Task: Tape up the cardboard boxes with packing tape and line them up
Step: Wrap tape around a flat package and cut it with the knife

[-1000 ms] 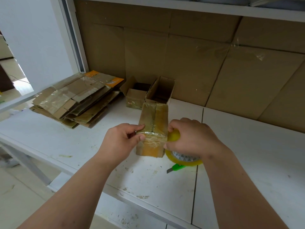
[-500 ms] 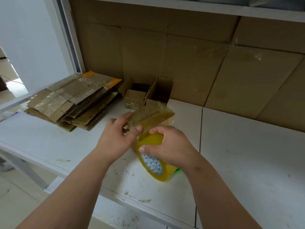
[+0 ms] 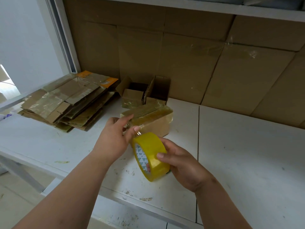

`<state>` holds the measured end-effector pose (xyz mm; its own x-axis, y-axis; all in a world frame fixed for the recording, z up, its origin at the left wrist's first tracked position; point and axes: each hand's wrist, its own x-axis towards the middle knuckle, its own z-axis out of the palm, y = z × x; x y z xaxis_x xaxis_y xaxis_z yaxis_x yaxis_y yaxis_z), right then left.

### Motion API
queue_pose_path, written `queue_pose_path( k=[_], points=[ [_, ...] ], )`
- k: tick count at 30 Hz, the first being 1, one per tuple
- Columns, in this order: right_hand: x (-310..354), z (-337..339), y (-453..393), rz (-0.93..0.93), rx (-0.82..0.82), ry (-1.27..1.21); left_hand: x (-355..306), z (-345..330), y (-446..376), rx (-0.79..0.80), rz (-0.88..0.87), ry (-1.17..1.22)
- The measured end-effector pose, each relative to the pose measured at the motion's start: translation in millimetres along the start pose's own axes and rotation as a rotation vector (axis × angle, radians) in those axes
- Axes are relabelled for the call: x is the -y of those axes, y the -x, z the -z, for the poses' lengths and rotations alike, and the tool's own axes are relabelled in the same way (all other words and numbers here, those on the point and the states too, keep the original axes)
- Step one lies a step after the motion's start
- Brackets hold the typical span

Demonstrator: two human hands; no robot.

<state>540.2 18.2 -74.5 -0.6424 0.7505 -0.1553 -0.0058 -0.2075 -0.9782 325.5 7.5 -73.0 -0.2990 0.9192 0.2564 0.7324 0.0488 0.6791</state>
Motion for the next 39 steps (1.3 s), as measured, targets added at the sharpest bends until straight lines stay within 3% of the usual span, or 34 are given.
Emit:
queue_pose_path(
  k=[11,17,22,26,28,32,36,39],
  points=[
    [-8,-5,15,0.004,-0.005,0.082,-6,7,-3,0.07,-0.012,-0.127],
    [-6,-8,25,0.005,-0.009,0.133,-8,5,-2,0.066,0.074,-0.119],
    [1,-1,36,0.019,0.001,0.294,-23,-4,13,-0.067,0.323,0.33],
    [8,8,41,0.026,0.028,0.36,-31,-9,32,-0.045,0.525,0.727],
    [10,18,40,0.033,0.0,0.386,-31,-12,40,-0.014,0.55,0.797],
    [4,51,30,0.071,-0.276,0.694,-34,-14,51,0.048,0.568,0.873],
    [-10,69,20,-0.011,-0.191,1.272,-40,-15,57,0.036,0.623,0.961],
    [-18,68,15,-0.059,-0.173,1.357,-39,-15,58,-0.001,0.656,1.046]
  ],
)
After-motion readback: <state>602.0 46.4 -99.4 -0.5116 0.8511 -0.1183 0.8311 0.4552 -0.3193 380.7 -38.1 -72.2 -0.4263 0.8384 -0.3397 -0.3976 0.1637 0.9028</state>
